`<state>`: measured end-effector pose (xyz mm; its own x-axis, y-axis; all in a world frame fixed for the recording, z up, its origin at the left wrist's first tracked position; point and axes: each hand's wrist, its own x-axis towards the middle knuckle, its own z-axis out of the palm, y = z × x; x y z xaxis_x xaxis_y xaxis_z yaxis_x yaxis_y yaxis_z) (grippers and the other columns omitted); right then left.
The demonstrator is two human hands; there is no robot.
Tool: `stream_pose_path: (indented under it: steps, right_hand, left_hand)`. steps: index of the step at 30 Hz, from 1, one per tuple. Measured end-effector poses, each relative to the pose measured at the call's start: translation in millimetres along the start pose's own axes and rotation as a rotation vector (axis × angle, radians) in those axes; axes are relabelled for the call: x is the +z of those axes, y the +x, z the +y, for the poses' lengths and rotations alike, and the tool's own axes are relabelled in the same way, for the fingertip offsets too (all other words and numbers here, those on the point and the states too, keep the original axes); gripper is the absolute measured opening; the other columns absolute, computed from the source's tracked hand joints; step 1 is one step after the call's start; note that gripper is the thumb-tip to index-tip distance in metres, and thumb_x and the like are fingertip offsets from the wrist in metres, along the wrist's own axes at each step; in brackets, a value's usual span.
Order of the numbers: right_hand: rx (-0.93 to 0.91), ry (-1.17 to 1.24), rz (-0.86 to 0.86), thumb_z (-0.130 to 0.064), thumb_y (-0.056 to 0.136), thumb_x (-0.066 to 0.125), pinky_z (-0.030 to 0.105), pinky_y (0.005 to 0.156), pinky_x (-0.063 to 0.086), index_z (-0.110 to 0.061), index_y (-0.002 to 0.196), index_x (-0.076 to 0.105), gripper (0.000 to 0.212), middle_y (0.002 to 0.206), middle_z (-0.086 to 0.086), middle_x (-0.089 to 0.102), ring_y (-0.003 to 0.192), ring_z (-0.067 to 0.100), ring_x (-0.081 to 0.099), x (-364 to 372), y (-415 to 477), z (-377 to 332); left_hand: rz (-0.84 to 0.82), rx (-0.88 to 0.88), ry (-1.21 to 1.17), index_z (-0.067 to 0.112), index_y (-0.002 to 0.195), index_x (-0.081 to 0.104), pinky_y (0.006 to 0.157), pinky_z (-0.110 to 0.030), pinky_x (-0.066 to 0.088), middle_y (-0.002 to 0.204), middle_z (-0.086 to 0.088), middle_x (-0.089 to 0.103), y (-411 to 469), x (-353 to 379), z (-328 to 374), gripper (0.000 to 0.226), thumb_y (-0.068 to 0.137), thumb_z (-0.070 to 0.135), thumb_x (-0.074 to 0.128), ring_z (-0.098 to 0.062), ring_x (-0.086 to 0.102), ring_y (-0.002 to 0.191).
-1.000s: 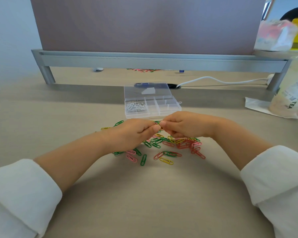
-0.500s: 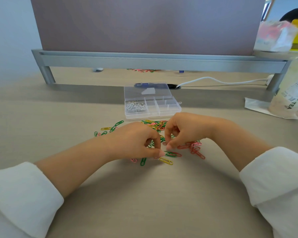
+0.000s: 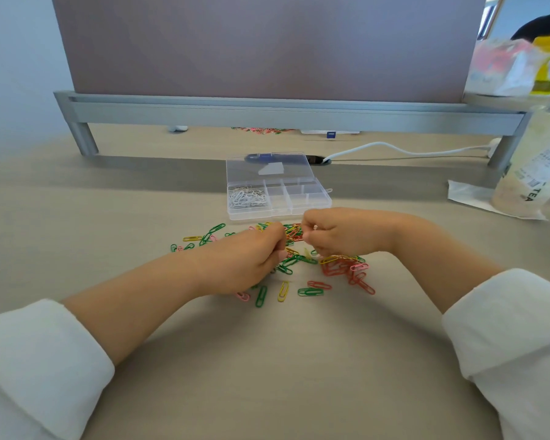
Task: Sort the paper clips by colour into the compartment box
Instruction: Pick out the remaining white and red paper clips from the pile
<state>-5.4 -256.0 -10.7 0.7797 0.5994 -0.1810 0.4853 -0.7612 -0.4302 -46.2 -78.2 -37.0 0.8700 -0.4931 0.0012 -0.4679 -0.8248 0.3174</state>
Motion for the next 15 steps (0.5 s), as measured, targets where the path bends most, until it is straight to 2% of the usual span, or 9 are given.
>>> stream_pose_path:
  steps: [4,7,9,11,13,15]
  right_hand:
    - [0.012,0.124,0.011,-0.011,0.095,0.036,0.019,0.055,0.036,-0.015,0.098,0.043,0.009,0.061,-0.006,0.049,0.056,0.009,0.043,-5.5,-4.0,4.8]
    - [0.011,0.164,0.011,-0.008,0.096,0.035,0.013,0.049,0.035,-0.018,0.103,0.051,0.02,0.056,-0.007,0.047,0.05,0.006,0.042,-8.1,-8.7,11.4]
    - [0.02,0.178,-0.007,-0.006,0.096,0.036,0.008,0.043,0.03,-0.015,0.097,0.058,0.023,0.053,-0.007,0.045,0.042,0.001,0.038,-10.1,-14.3,16.6]
    - [0.046,0.172,0.003,-0.008,0.097,0.037,0.007,0.043,0.03,-0.015,0.09,0.058,0.023,0.056,-0.006,0.045,0.045,0.002,0.037,-13.0,-21.6,23.4]
    - [0.078,0.17,0.036,-0.014,0.099,0.038,0.007,0.044,0.031,-0.018,0.08,0.054,0.025,0.06,-0.005,0.044,0.051,0.006,0.038,-15.9,-29.7,30.4]
    - [0.101,0.174,0.053,-0.023,0.099,0.037,0.013,0.047,0.032,-0.019,0.068,0.046,0.033,0.06,-0.005,0.041,0.052,0.009,0.035,-17.4,-37.4,36.4]
  left_hand:
    - [-0.001,-0.002,-0.07,0.023,0.083,0.037,0.056,-0.012,0.039,0.075,0.01,0.06,1.5,-2.4,-1.6,0.015,0.098,0.023,0.034,-0.002,0.048,0.061]
    - [0.064,0.035,-0.153,0.033,0.082,0.038,0.062,-0.015,0.039,0.075,0.014,0.061,6.9,-5.9,-1.6,0.022,0.096,0.016,0.04,0.0,0.051,0.066]
    - [0.08,0.071,-0.172,0.039,0.094,0.042,0.064,-0.012,0.039,0.072,0.016,0.06,11.6,-7.1,1.1,0.024,0.096,0.015,0.04,0.005,0.051,0.069]
    - [0.065,0.102,-0.145,0.036,0.105,0.052,0.065,-0.008,0.038,0.069,0.018,0.058,17.9,-6.0,7.2,0.026,0.097,0.014,0.04,0.01,0.05,0.069]
    - [0.04,0.132,-0.139,0.03,0.096,0.058,0.061,-0.008,0.037,0.067,0.016,0.055,24.9,-4.1,15.2,0.024,0.097,0.014,0.04,0.01,0.05,0.065]
    - [0.023,0.144,-0.142,0.031,0.08,0.053,0.057,-0.011,0.035,0.065,0.016,0.051,32.0,-3.2,24.6,0.025,0.098,0.02,0.038,0.008,0.048,0.061]
